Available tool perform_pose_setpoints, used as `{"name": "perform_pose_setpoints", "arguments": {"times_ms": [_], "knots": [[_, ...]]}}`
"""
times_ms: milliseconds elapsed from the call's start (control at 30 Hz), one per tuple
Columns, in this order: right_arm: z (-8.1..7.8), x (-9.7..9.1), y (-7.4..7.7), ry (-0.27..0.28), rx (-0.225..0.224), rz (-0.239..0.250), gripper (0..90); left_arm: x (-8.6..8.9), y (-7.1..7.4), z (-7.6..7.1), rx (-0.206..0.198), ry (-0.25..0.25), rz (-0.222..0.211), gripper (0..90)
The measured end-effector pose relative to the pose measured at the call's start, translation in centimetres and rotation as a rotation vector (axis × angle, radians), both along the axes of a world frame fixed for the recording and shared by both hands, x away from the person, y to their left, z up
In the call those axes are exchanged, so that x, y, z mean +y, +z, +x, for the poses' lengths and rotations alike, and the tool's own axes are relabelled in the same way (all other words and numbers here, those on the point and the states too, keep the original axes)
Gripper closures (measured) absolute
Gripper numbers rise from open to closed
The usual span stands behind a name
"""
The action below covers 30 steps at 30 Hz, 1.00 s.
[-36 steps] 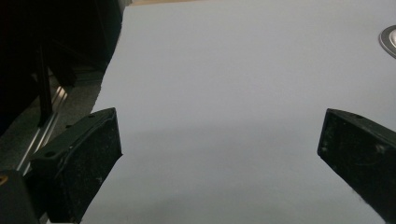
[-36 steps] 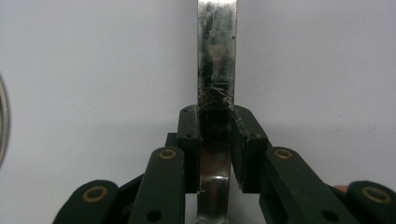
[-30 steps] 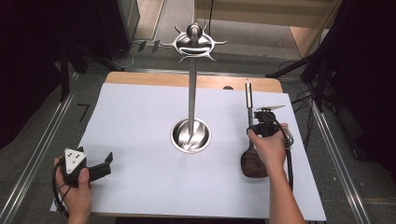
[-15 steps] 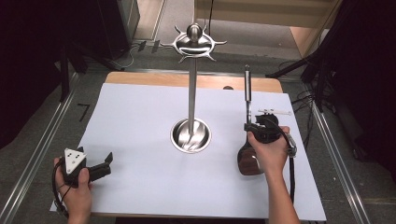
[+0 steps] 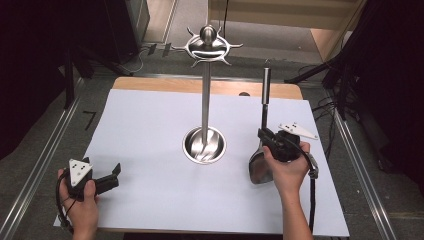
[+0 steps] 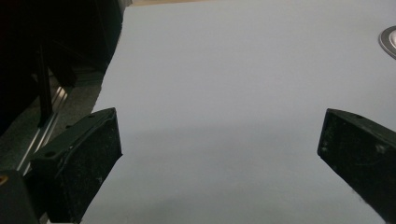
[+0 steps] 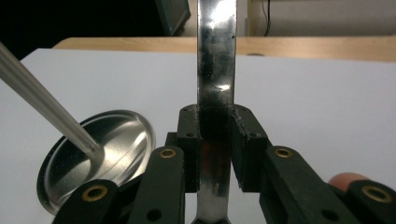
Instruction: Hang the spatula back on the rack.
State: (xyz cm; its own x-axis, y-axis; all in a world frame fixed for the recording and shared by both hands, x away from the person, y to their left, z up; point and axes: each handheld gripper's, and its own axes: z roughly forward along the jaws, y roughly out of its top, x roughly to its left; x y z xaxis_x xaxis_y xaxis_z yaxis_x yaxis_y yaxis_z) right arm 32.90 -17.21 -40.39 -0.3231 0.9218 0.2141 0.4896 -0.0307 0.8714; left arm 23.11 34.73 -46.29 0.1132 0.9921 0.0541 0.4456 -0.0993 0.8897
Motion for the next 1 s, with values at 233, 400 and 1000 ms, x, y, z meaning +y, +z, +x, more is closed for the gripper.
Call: {"name": "perform_pose_setpoints", "arguments": {"times_ms": [233, 400, 1000], "knots": [[-1.0, 0.2, 0.1, 0.021, -0.094, 0.045, 76.8, 0.0, 0.0, 0.0, 0.0, 0.001, 0.0, 0.2], [-1.8, 0.6, 0.3, 0.045, -0.176, 0.06, 76.7, 0.0, 0.0, 0.0, 0.0, 0.0, 0.001, 0.2], [-5.0, 2.7, 0.4, 0.126, -0.422, 0.116, 76.8, 0.1, 0.0, 0.0, -0.003, 0.005, -0.009, 0.2]]}}
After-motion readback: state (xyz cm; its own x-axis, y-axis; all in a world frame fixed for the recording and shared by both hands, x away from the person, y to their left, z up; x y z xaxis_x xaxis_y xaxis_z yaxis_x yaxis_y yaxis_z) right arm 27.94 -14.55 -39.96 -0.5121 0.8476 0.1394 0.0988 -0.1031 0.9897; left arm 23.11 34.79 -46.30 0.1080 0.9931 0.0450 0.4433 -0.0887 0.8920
